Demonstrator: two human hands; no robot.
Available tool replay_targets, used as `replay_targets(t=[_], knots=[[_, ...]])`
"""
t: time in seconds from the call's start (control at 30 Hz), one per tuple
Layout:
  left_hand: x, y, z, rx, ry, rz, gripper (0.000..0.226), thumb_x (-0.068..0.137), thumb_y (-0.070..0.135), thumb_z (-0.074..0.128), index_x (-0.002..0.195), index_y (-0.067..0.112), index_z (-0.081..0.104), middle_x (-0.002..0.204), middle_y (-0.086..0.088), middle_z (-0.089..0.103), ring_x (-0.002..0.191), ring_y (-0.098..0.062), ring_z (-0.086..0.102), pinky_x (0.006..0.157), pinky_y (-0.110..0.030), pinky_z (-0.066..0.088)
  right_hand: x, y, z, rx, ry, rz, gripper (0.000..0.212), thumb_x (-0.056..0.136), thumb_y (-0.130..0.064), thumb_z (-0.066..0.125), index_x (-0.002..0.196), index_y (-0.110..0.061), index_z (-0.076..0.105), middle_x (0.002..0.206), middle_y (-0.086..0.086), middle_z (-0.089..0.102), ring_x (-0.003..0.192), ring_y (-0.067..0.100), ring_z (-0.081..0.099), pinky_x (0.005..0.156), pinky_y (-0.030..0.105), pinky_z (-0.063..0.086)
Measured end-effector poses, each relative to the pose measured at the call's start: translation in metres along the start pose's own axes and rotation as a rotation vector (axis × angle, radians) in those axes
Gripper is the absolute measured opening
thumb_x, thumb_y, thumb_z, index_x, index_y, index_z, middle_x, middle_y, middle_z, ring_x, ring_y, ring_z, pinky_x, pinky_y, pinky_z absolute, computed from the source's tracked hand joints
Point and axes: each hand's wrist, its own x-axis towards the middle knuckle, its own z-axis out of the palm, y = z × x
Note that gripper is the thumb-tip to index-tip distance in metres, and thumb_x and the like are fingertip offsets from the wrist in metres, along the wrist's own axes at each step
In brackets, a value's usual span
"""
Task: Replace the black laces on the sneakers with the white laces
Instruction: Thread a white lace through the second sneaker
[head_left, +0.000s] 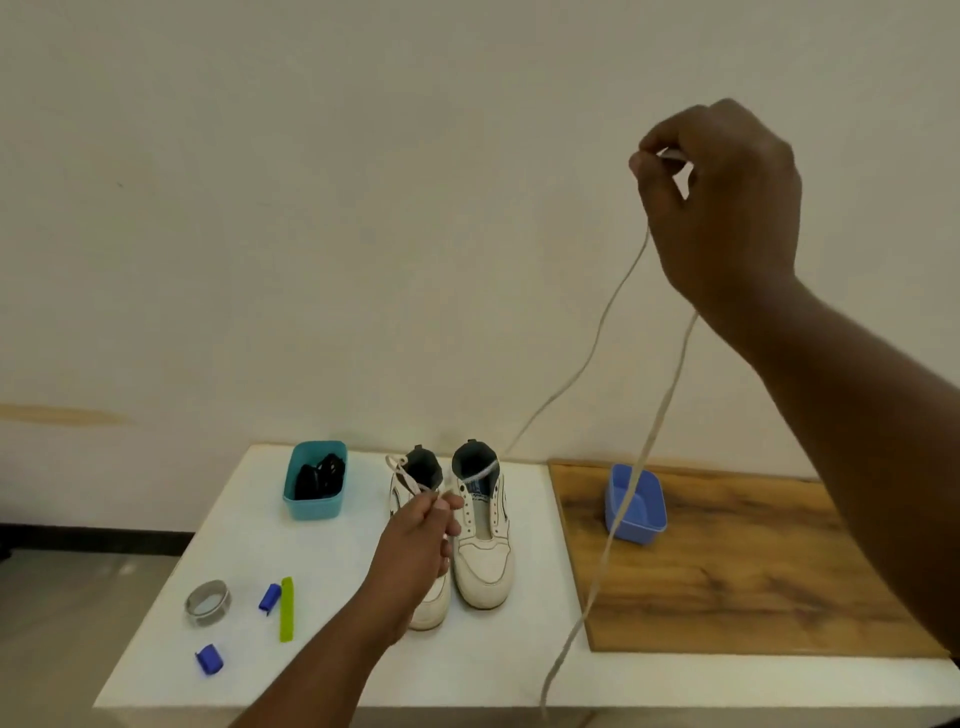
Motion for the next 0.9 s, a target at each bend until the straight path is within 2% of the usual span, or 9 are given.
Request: replay_targets(t=[0.13, 0.27, 0.4, 0.47, 0.6, 0.67, 0.73, 0.83, 0.9], knots=[[0.001, -0.025, -0.001, 0.052, -0.024, -0.019, 0.028, 0.105, 0.023, 0.048, 0.106, 0.032, 0.074, 0.078, 0.007, 0.063, 0.070, -0.012, 0.052, 0.065, -0.025, 0.045, -0.020, 0.019, 0.024, 0.081, 0.095, 0.016, 0.014, 0.099, -0.027, 0.060, 0.098, -0.016, 0.069, 0.099, -0.003, 0.068, 0.078, -0.003, 0.050, 0.064, 0.025, 0.043], [0.014, -0.043, 0.001, 0.112, -0.005, -0.010, 0.024, 0.102, 0.022, 0.055, 0.108, 0.033, 0.075, 0.075, 0.011, 0.063, 0.075, -0.011, 0.055, 0.069, -0.025, 0.048, -0.015, 0.034, 0.037, 0.132, 0.108, 0.034, 0.018, 0.098, -0.028, 0.060, 0.098, -0.013, 0.070, 0.098, -0.002, 0.069, 0.082, 0.004, 0.058, 0.067, 0.030, 0.050], [0.028, -0.047, 0.011, 0.044, 0.048, 0.004, 0.019, 0.100, 0.019, 0.059, 0.103, 0.024, 0.077, 0.079, 0.007, 0.068, 0.075, -0.012, 0.056, 0.073, -0.028, 0.051, -0.035, 0.041, 0.054, 0.273, 0.094, 0.103, 0.015, 0.097, -0.021, 0.061, 0.100, -0.009, 0.070, 0.097, -0.002, 0.067, 0.076, -0.001, 0.054, 0.066, 0.016, 0.043], [0.035, -0.045, 0.019, 0.028, 0.057, -0.016, 0.020, 0.100, 0.017, 0.056, 0.103, 0.021, 0.076, 0.080, 0.004, 0.069, 0.074, -0.013, 0.057, 0.074, -0.029, 0.051, -0.052, 0.046, 0.068, 0.353, 0.068, 0.163, 0.015, 0.097, -0.016, 0.060, 0.105, -0.010, 0.072, 0.101, -0.005, 0.068, 0.076, -0.002, 0.055, 0.069, 0.014, 0.043], [0.047, -0.041, 0.029, -0.022, 0.062, -0.058, 0.026, 0.100, 0.013, 0.050, 0.104, 0.022, 0.074, 0.082, 0.002, 0.067, 0.072, -0.012, 0.055, 0.068, -0.026, 0.046, -0.053, 0.062, 0.098, 0.452, -0.040, 0.358, 0.021, 0.094, -0.016, 0.058, 0.105, -0.017, 0.076, 0.101, -0.011, 0.073, 0.083, 0.001, 0.066, 0.077, 0.024, 0.055], [0.051, -0.040, 0.032, 0.005, 0.075, -0.033, 0.027, 0.100, 0.013, 0.050, 0.102, 0.023, 0.074, 0.083, 0.002, 0.068, 0.071, -0.010, 0.056, 0.068, -0.024, 0.046, -0.034, 0.072, 0.103, 0.454, -0.027, 0.394, 0.021, 0.090, -0.016, 0.059, 0.102, -0.018, 0.076, 0.099, -0.010, 0.074, 0.090, 0.002, 0.068, 0.083, 0.029, 0.057], [0.054, -0.040, 0.035, 0.033, 0.078, -0.017, 0.026, 0.101, 0.014, 0.050, 0.102, 0.023, 0.074, 0.085, 0.002, 0.071, 0.072, -0.009, 0.058, 0.071, -0.023, 0.048, -0.009, 0.082, 0.101, 0.443, 0.019, 0.385, 0.021, 0.088, -0.018, 0.058, 0.100, -0.018, 0.076, 0.096, -0.011, 0.073, 0.090, 0.001, 0.067, 0.086, 0.028, 0.056], [0.060, -0.045, 0.039, 0.054, 0.094, -0.033, 0.023, 0.100, 0.012, 0.051, 0.100, 0.015, 0.074, 0.091, 0.005, 0.072, 0.081, -0.008, 0.061, 0.080, -0.025, 0.050, 0.023, 0.091, 0.098, 0.498, 0.053, 0.410, 0.009, 0.085, -0.021, 0.057, 0.089, -0.018, 0.065, 0.083, -0.012, 0.063, 0.078, 0.000, 0.059, 0.078, 0.023, 0.053], [0.062, -0.051, 0.043, 0.064, 0.068, -0.064, 0.021, 0.101, 0.014, 0.052, 0.100, 0.016, 0.074, 0.090, 0.007, 0.073, 0.077, -0.006, 0.059, 0.071, -0.019, 0.049, 0.034, 0.092, 0.100, 0.545, 0.030, 0.463, 0.006, 0.082, -0.020, 0.056, 0.087, -0.017, 0.056, 0.079, -0.009, 0.056, 0.073, 0.002, 0.053, 0.071, 0.019, 0.047]])
